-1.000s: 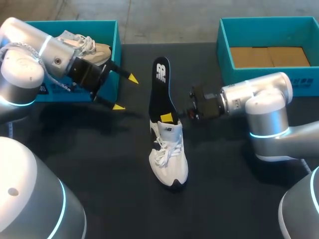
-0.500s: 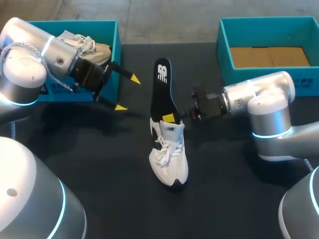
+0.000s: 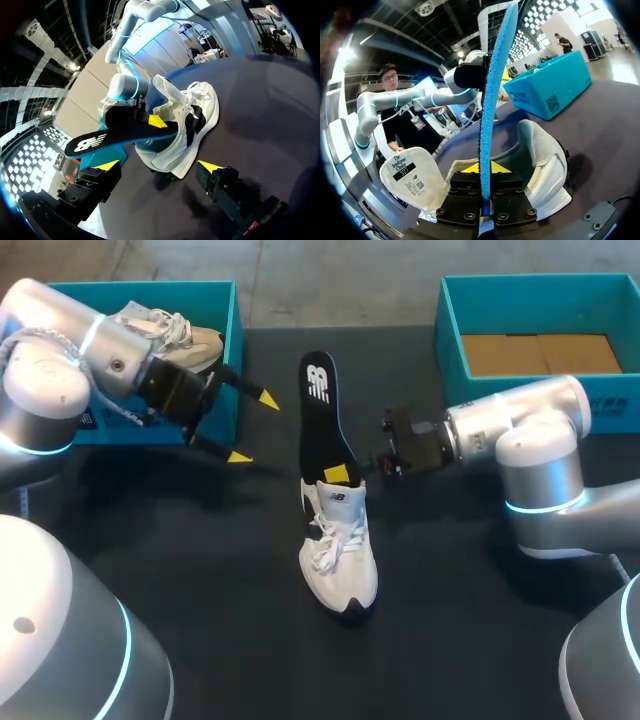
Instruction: Take the shoe out of the shoebox, open the shoe tongue, remove and reinsert the insole, then place the shoe into the shoebox
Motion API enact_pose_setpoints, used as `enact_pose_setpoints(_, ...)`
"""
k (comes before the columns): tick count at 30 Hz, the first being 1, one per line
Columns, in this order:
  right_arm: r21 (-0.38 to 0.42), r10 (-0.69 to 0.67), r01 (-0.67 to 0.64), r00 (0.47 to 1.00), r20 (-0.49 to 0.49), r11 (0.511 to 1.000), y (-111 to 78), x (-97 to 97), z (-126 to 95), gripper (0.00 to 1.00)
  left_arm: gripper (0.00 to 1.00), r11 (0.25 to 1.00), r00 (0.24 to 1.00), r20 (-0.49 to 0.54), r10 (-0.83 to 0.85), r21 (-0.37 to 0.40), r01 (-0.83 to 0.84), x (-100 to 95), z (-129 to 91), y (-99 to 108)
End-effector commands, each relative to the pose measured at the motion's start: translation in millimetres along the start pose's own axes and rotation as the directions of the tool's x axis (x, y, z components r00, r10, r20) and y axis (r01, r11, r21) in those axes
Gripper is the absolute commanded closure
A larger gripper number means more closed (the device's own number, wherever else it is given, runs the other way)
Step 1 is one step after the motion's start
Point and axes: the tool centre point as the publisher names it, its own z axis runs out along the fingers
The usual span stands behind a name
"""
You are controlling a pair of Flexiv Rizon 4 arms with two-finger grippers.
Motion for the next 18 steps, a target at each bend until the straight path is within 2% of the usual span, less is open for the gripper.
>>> enact_pose_setpoints(1,0.003,0.002,-0.002,1.0,0.0,1.0,0.8,-1.6,4.5,0.82,0.0,1.0,1.0,0.003,0.003,0.0,-0.003,0.8,-2.1,-0.5)
enact_pose_setpoints(2,0.003,0.002,-0.002,1.0,0.0,1.0,0.9,-1.8,5.0,0.85,0.0,1.0,1.0,0.002,0.004,-0.001,-0.004,0.7,-2.5,-0.4)
enact_pose_setpoints(5,0.002,0.001,-0.001,1.0,0.002,1.0,1.7,-2.2,7.1,0.85,0.0,1.0,1.0,0.001,0.004,0.0,-0.004,1.7,-3.4,0.6)
enact_pose_setpoints(16,0.005,-0.023,0.023,0.999,0.022,1.0,12.5,1.1,10.8,0.8,0.0,1.0,1.0,0.001,0.004,0.008,-0.004,5.7,-2.8,2.9)
enact_pose_setpoints(18,0.007,-0.029,0.029,0.999,0.024,1.0,15.0,1.4,10.7,0.76,0.0,1.0,1.0,0.002,0.005,0.008,-0.005,5.9,-2.8,2.9)
